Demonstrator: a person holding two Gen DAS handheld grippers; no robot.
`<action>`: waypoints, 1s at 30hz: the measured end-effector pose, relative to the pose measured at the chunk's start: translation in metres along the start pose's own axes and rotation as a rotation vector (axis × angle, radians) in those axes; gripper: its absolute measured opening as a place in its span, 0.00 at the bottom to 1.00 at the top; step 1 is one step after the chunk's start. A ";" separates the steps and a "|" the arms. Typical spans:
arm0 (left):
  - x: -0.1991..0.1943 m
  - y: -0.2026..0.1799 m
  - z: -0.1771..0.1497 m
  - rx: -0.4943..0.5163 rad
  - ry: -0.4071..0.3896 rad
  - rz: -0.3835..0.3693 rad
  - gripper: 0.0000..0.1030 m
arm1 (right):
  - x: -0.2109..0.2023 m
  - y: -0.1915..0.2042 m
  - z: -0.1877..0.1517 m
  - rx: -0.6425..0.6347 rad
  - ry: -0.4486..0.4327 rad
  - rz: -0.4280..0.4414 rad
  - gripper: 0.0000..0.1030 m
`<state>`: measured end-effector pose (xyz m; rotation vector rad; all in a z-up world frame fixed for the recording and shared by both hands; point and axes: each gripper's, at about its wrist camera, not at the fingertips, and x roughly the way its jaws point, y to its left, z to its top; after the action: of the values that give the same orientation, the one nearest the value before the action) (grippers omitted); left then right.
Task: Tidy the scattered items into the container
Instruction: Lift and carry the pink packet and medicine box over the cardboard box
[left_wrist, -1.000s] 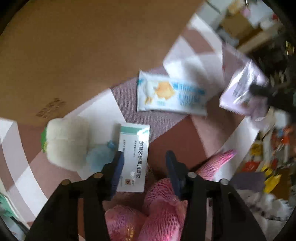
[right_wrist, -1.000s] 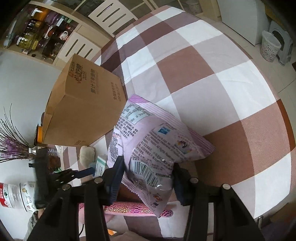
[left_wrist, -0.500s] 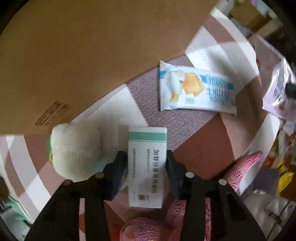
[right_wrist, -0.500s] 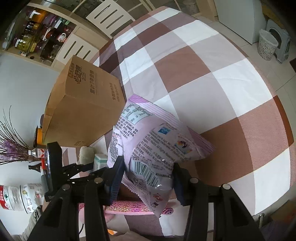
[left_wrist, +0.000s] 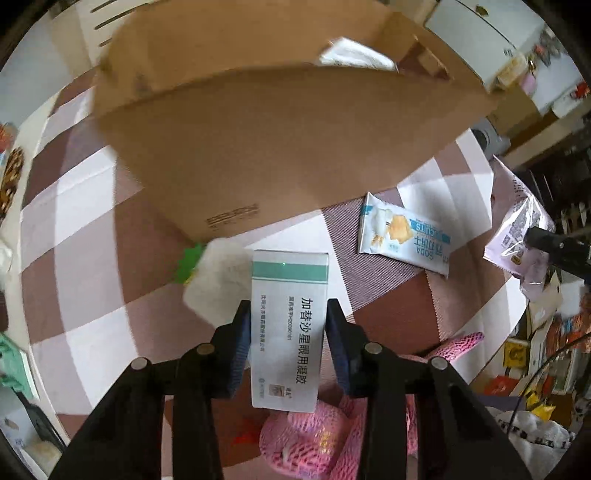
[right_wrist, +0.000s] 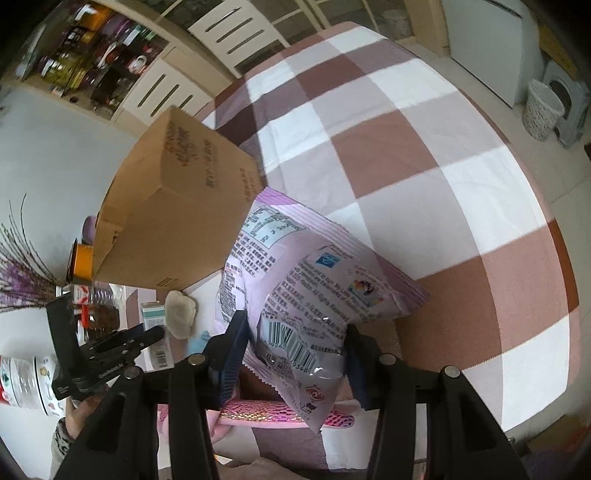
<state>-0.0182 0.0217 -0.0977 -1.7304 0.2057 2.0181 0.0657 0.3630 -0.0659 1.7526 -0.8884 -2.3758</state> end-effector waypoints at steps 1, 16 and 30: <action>-0.006 0.003 -0.002 -0.016 -0.014 0.001 0.38 | 0.000 0.004 0.001 -0.014 0.001 0.000 0.48; -0.106 0.036 -0.035 -0.150 -0.214 0.036 0.38 | -0.008 0.095 0.006 -0.269 0.036 0.062 0.48; -0.168 0.018 -0.028 -0.150 -0.332 0.065 0.38 | -0.022 0.171 0.001 -0.445 0.027 0.140 0.48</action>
<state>0.0148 -0.0476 0.0549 -1.4570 0.0003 2.3838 0.0245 0.2295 0.0350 1.4911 -0.4148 -2.2324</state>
